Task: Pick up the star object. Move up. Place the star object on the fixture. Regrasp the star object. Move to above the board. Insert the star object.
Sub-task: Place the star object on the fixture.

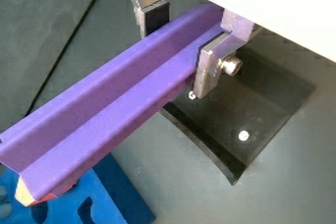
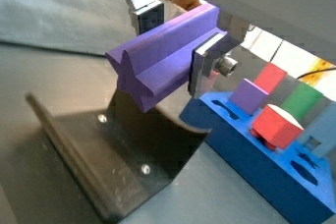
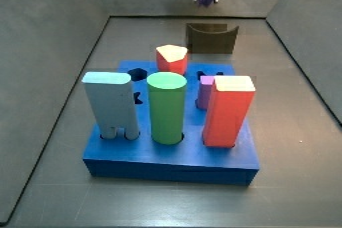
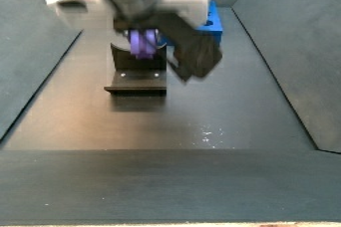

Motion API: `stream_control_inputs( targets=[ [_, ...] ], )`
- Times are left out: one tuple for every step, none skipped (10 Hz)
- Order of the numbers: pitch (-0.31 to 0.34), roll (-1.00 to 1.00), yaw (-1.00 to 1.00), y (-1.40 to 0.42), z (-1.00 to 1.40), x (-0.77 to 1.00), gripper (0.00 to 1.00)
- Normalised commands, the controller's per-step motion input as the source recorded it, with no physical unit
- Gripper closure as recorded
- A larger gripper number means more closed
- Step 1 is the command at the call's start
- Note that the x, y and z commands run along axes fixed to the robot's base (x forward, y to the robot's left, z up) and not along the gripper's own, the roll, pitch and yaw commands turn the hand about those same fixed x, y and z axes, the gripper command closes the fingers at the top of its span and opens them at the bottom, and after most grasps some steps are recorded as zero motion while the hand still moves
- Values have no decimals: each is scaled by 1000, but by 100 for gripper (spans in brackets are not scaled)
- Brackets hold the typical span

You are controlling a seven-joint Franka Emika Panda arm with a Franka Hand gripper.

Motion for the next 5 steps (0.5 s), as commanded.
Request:
stream_control_inputs(
  targets=[
    [41,-654,-168,108,-1000,308,100],
    [29,-495,-152,115,-1000,343,100],
    [24,-343,-137,117,-1000,385,100],
    [16,-220,-114,87,-824,378,100],
    [10,-180,-104,73,-657,351,100]
  ],
)
